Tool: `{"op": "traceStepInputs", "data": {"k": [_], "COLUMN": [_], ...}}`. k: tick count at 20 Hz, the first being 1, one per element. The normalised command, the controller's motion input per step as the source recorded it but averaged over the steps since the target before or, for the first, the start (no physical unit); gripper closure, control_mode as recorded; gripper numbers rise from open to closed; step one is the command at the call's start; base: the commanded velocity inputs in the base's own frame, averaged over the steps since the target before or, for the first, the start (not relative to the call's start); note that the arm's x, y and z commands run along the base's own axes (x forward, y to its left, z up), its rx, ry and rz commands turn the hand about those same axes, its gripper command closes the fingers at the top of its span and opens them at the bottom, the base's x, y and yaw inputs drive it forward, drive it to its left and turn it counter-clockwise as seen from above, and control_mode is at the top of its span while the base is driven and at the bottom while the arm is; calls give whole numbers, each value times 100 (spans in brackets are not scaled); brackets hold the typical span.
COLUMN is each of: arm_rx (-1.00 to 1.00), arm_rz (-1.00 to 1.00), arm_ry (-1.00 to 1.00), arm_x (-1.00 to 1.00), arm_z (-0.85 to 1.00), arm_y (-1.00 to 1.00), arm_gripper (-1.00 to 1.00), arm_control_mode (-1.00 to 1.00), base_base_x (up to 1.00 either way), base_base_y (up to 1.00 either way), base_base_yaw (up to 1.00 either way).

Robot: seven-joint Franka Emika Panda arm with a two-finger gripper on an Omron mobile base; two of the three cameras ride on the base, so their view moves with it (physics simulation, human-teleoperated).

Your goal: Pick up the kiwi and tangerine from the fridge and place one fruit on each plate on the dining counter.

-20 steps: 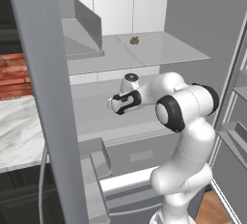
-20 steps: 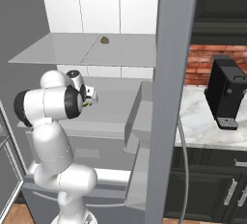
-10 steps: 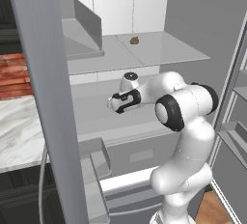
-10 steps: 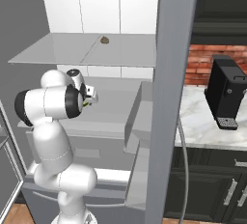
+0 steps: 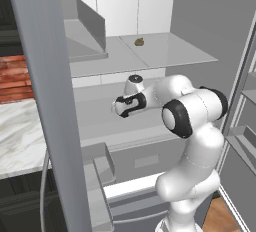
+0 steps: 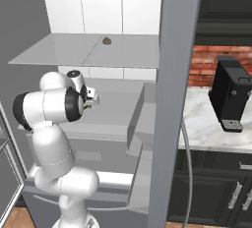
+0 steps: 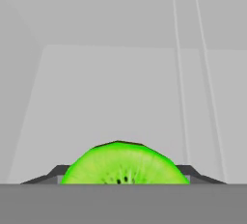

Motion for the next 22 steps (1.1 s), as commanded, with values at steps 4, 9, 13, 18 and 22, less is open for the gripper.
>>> {"op": "traceStepInputs", "data": {"k": [4, 9, 13, 18, 22], "arm_rx": [0, 5, 0, 0, 0], "arm_rz": [0, 0, 0, 0, 0], "arm_ry": [-14, -11, 2, 11, 14], "arm_x": [-90, -100, -97, -98, -97], "arm_z": [2, 35, 83, 100, 95], "arm_y": [0, 0, 0, 0, -14], "arm_gripper": [100, 100, 100, 100, 100], "arm_control_mode": [-100, -100, -100, -100, -100], "base_base_x": [0, 0, 0, 0, 0], "base_base_y": [0, 0, 0, 0, 0], "base_base_yaw": [0, 0, 0, 0, 0]}}
